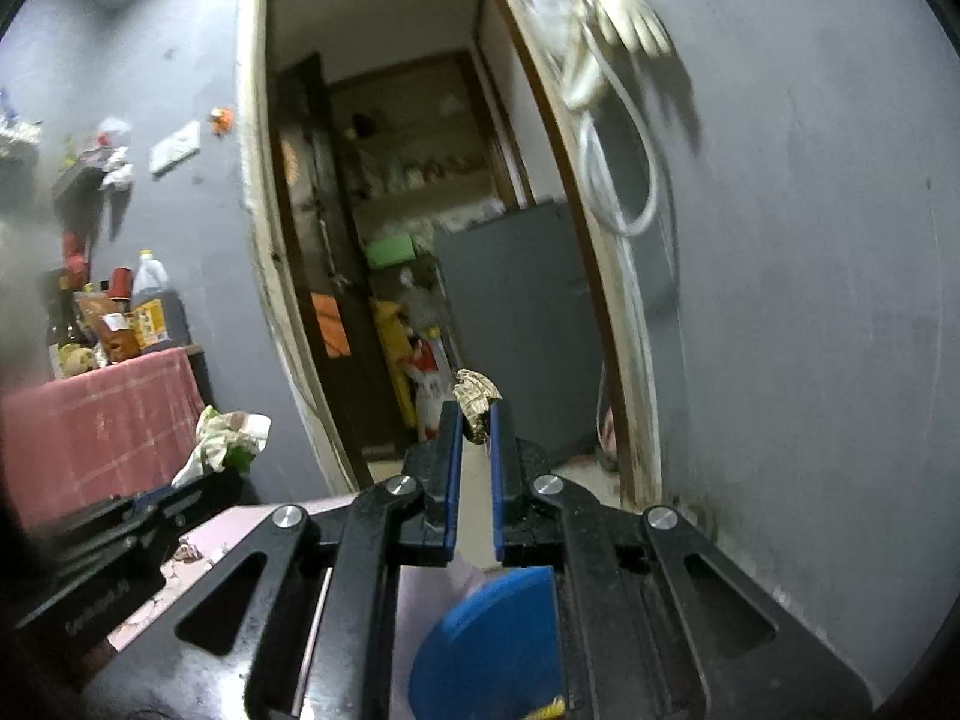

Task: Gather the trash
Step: 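Lift the white tissue and brown scrap and carry both over the blue basin, then open both tools to drop the tissue and scrap into the basin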

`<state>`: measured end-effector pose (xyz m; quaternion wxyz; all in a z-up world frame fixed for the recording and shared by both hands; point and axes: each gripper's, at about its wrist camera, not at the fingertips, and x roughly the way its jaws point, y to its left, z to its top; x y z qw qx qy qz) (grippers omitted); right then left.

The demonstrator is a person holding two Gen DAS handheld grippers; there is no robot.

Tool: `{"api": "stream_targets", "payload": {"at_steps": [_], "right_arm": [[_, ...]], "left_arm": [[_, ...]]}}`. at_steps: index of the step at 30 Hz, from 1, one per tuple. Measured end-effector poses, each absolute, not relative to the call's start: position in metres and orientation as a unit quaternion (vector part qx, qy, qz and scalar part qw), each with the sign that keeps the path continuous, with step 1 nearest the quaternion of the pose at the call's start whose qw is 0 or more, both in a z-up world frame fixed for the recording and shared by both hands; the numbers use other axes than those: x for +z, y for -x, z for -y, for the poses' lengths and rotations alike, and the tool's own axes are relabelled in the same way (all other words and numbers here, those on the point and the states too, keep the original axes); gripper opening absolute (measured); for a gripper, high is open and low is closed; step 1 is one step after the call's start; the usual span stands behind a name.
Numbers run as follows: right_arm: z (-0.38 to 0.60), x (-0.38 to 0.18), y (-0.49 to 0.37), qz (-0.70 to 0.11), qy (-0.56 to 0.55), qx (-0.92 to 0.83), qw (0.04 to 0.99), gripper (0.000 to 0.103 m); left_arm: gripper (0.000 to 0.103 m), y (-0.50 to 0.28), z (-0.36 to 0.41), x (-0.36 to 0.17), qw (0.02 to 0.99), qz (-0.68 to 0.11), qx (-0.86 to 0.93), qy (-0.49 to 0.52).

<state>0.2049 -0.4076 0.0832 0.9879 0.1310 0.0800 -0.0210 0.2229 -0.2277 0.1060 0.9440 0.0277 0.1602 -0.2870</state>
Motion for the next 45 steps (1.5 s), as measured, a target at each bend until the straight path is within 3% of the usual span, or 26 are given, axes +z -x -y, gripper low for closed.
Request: {"api": "stream_targets", "payload": {"at_steps": [10, 20, 23, 27, 31, 34, 38, 43, 45], "right_arm": [[0.438, 0.05, -0.233, -0.179, -0.2, -0.025, 0.963, 0.009], [0.449, 0.037, -0.247, -0.218, -0.224, -0.033, 0.949, 0.012], [0.448, 0.036, -0.25, -0.225, -0.225, -0.035, 0.947, 0.012], [0.448, 0.033, -0.253, -0.233, -0.226, -0.038, 0.945, 0.013], [0.448, 0.033, -0.254, -0.237, -0.225, -0.04, 0.944, 0.014], [0.445, 0.035, -0.255, -0.237, -0.221, -0.041, 0.945, 0.019], [0.439, 0.037, -0.255, -0.235, -0.196, -0.045, 0.951, 0.037], [0.428, 0.047, -0.246, -0.201, -0.167, -0.041, 0.964, 0.056], [0.424, 0.05, -0.242, -0.186, -0.161, -0.041, 0.968, 0.072]], "left_arm": [[0.005, -0.266, 0.252, 0.068, 0.897, -0.305, -0.321, -0.007], [0.007, -0.281, 0.266, 0.041, 0.87, -0.363, -0.334, -0.013], [0.012, -0.28, 0.271, 0.035, 0.867, -0.369, -0.332, -0.027], [0.032, -0.282, 0.269, 0.026, 0.868, -0.375, -0.322, -0.033], [0.033, -0.285, 0.262, 0.023, 0.869, -0.381, -0.314, -0.031], [0.036, -0.288, 0.254, 0.026, 0.873, -0.38, -0.304, -0.022], [0.041, -0.283, 0.235, 0.036, 0.894, -0.355, -0.273, -0.007], [0.055, -0.276, 0.216, 0.05, 0.921, -0.312, -0.232, -0.004], [0.06, -0.273, 0.205, 0.057, 0.931, -0.295, -0.217, 0.003]]}}
